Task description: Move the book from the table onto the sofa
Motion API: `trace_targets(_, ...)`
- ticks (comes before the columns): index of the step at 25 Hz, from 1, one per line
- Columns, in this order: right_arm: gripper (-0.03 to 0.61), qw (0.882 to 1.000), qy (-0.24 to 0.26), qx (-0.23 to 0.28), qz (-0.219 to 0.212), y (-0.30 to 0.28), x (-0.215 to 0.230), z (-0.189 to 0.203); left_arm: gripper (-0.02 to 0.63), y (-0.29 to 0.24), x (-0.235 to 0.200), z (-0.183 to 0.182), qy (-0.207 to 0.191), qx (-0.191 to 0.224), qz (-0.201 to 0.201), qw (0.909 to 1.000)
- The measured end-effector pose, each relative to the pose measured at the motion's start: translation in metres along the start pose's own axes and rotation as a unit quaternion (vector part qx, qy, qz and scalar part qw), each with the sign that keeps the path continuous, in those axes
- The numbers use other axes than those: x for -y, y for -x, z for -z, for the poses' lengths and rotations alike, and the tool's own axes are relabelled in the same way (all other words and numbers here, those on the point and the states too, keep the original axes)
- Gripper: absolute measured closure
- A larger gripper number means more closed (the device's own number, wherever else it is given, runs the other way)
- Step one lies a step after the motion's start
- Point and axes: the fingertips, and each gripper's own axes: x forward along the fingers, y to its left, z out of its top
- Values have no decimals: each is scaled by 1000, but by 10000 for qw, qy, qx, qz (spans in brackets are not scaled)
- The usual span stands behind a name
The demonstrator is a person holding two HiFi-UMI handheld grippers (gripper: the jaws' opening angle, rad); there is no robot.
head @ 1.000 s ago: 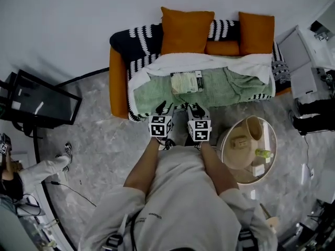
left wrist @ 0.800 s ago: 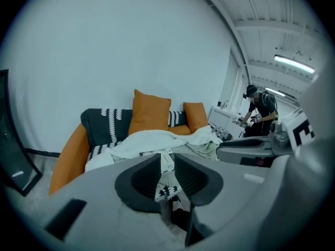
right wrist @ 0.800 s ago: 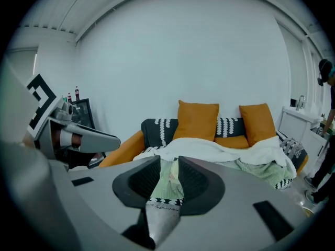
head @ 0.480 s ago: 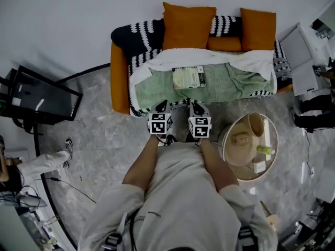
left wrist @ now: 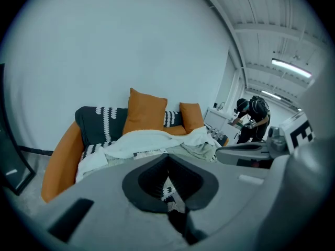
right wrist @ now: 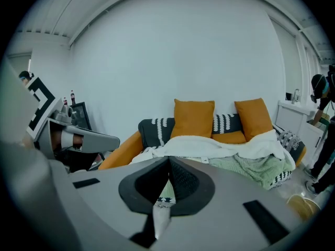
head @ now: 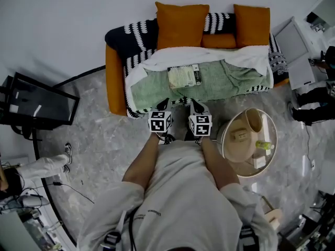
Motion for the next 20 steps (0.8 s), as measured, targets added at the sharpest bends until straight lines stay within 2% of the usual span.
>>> trace_targets(7, 571, 10000, 13, -6, 36, -1, 4, -1, 603, -4, 3, -2, 182, 89, 154, 9997)
trace_targets(20, 572, 10000, 5, -41, 81, 0, 9, 1, 603, -4, 3, -1, 212, 107, 129, 9996)
